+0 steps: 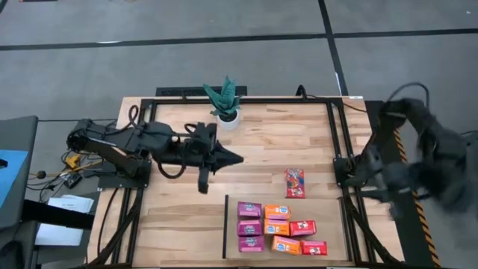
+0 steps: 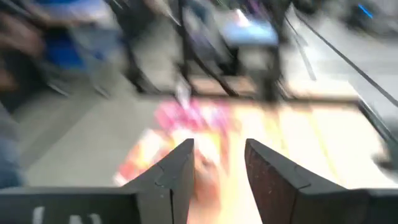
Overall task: Stack cereal on shelf
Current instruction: Put the red cereal box on the upper right shelf
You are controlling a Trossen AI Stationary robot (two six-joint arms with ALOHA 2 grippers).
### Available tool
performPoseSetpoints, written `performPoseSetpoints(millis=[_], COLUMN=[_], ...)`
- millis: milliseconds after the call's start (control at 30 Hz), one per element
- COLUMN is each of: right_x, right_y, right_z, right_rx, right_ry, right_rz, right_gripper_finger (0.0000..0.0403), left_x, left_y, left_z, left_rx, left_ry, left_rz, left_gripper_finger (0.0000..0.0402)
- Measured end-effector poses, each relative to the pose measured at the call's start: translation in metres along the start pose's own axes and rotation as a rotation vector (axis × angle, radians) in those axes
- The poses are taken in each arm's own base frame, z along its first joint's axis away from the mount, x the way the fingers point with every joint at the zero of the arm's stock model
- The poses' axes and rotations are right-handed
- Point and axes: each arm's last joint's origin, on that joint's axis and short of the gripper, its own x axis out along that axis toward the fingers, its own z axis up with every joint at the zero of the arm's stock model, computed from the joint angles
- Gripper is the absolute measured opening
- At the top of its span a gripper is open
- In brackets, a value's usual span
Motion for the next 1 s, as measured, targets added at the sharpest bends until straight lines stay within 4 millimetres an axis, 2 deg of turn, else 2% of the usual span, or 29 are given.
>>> performPoseSetpoints(millis=[67,133,200,300,367,467,667,767,867,1000], right_x=[0.021,0.043,0.062,0.079,0.084,0.091,0.1,0.105,0.118,0.132], right_y=[0.003,0.008,0.007,-0.004,-0.016,-0.038,-0.076,-0.088,-0.091,-0.096], right_z=[-0.02,-0.037,-0.049,-0.059,-0.069,-0.08,-0.121,-0.148,-0.172,-0.205], right_rx=[0.011,0.095,0.086,0.112,0.052,0.041,0.266,0.364,0.421,0.462], right_ry=[0.187,0.439,0.627,0.778,0.869,0.881,0.746,0.673,0.604,0.63], right_rz=[-0.121,-0.209,-0.146,-0.162,-0.227,-0.276,-0.333,-0.343,-0.32,-0.382], right_gripper_finger=[0.0159,0.016,0.0175,0.021,0.0234,0.0257,0.0253,0.0247,0.0241,0.0229], left_x=[0.0,0.0,0.001,0.003,0.005,0.006,-0.003,-0.01,-0.014,-0.021], left_y=[0.001,0.005,0.011,0.026,0.04,0.063,0.107,0.119,0.13,0.148], left_z=[-0.003,-0.006,-0.01,-0.01,-0.007,-0.003,0.005,0.015,0.019,0.024], left_rx=[0.012,0.031,0.078,0.16,0.187,0.19,0.169,0.179,0.219,0.27], left_ry=[-0.001,0.005,0.032,0.082,0.117,0.15,0.241,0.245,0.275,0.306], left_rz=[0.085,0.188,0.261,0.297,0.301,0.35,0.467,0.433,0.411,0.437], left_gripper_finger=[0.0,0.0,0.0005,0.0027,0.0051,0.0095,0.016,0.0174,0.0175,0.0171])
